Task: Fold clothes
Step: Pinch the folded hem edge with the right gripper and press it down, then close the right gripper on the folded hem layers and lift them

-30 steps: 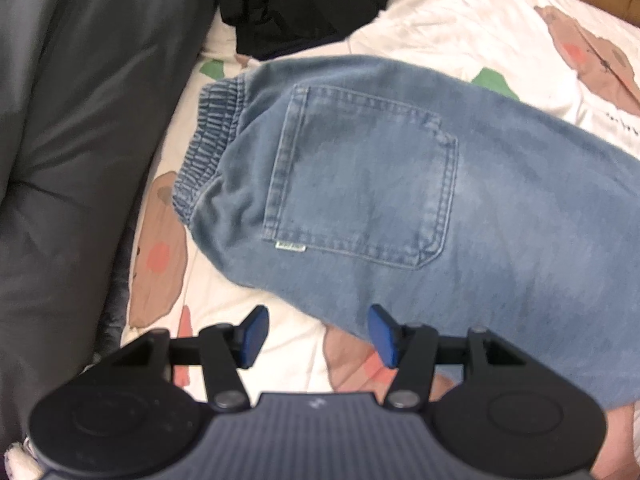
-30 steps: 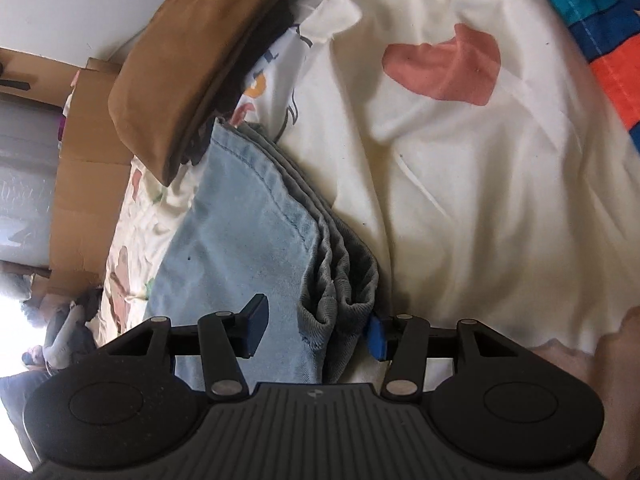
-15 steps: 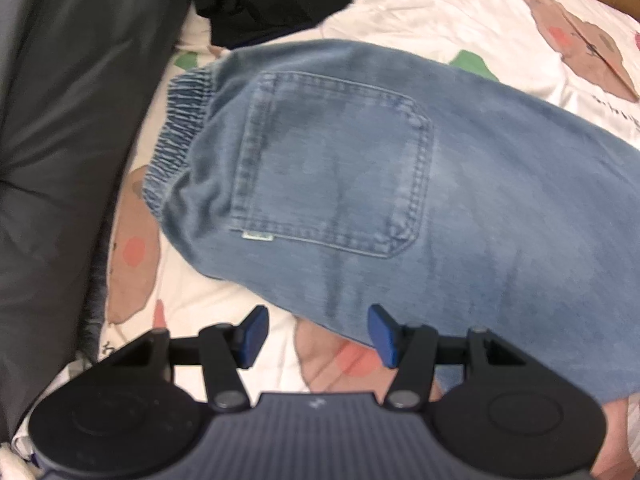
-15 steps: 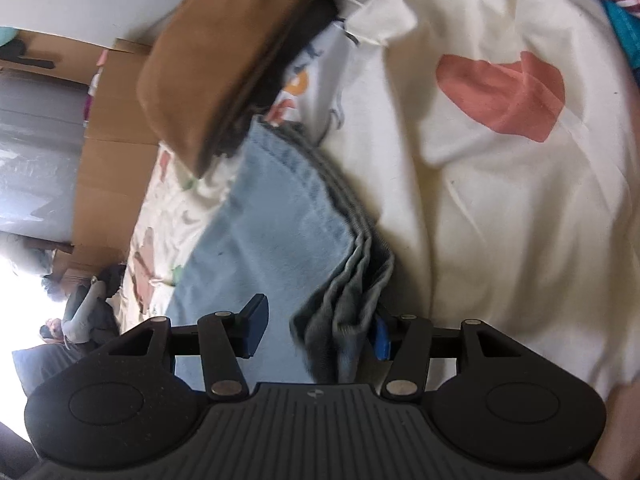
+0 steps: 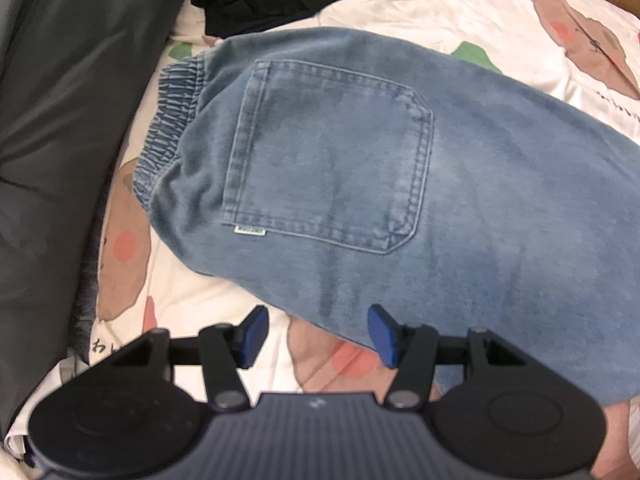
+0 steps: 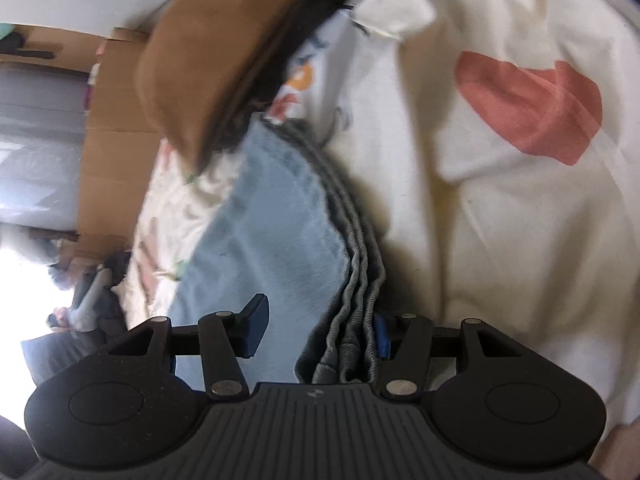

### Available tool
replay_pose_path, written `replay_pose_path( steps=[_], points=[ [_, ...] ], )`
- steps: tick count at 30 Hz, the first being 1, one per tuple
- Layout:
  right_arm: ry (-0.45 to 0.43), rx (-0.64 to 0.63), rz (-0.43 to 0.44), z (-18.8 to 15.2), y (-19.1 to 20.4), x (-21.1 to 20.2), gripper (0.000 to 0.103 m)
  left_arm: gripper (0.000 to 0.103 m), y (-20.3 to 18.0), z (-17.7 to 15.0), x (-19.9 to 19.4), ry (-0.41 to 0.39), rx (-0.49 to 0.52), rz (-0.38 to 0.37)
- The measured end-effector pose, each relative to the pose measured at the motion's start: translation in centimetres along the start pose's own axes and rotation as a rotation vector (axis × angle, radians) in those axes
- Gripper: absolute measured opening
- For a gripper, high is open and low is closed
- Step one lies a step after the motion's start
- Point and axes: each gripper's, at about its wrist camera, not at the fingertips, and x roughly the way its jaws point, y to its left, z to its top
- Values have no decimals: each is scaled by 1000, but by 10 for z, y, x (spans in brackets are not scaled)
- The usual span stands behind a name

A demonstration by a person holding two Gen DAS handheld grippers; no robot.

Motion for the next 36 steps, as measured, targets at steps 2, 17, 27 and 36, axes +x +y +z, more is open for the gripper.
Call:
replay_pose_path(
  steps=[2, 17, 27, 36],
  points=[
    [8, 7, 41, -2, 3, -4, 54, 58, -2, 0, 3, 5, 7, -4],
    [114, 51, 34, 20, -15, 30, 54, 58, -1, -1, 6, 22, 0, -10],
    [169, 25, 103, 31, 1, 35, 54, 58, -2, -2, 9, 29, 5, -19],
    [251, 13, 181, 43, 12, 35, 54, 58, 3, -2, 11, 33, -17, -14]
  ],
)
